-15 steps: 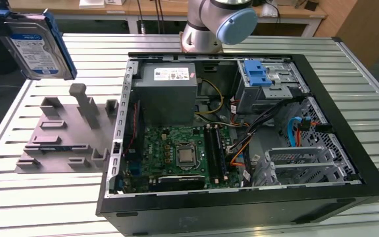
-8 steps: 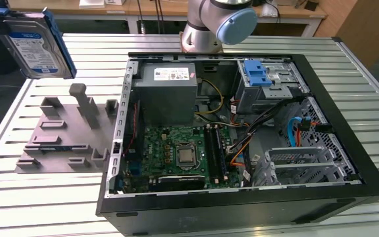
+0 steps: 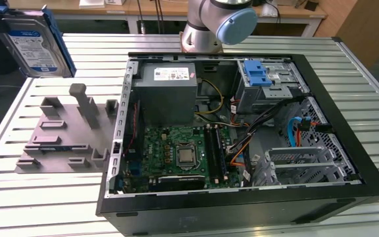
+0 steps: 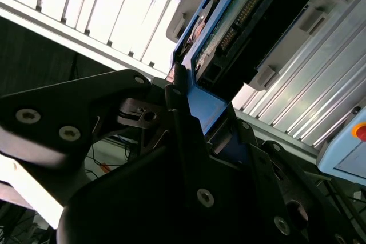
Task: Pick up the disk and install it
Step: 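Pick up the disk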
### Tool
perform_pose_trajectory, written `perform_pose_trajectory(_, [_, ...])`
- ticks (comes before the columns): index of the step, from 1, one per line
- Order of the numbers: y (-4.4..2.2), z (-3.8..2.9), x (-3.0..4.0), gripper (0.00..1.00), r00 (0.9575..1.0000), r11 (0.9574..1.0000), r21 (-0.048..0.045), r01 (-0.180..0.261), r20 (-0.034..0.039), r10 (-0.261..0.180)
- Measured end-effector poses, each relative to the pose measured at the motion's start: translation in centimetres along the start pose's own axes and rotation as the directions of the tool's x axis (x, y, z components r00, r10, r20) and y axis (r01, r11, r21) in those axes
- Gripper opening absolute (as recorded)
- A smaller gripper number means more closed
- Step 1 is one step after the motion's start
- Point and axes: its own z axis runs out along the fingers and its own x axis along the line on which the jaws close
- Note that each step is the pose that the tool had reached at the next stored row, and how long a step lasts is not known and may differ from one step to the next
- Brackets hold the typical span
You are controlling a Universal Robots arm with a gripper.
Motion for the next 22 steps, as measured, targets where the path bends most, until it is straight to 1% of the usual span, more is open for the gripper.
perform_pose_trajectory(13, [0.02, -0.8, -0.07, 0.36, 1.0, 1.0, 0.0004, 0.0, 0.0, 0.0])
perform_pose_trajectory(22, [0.03, -1.59, -0.12, 0.36, 1.0, 1.0, 0.0007, 0.0, 0.0, 0.0])
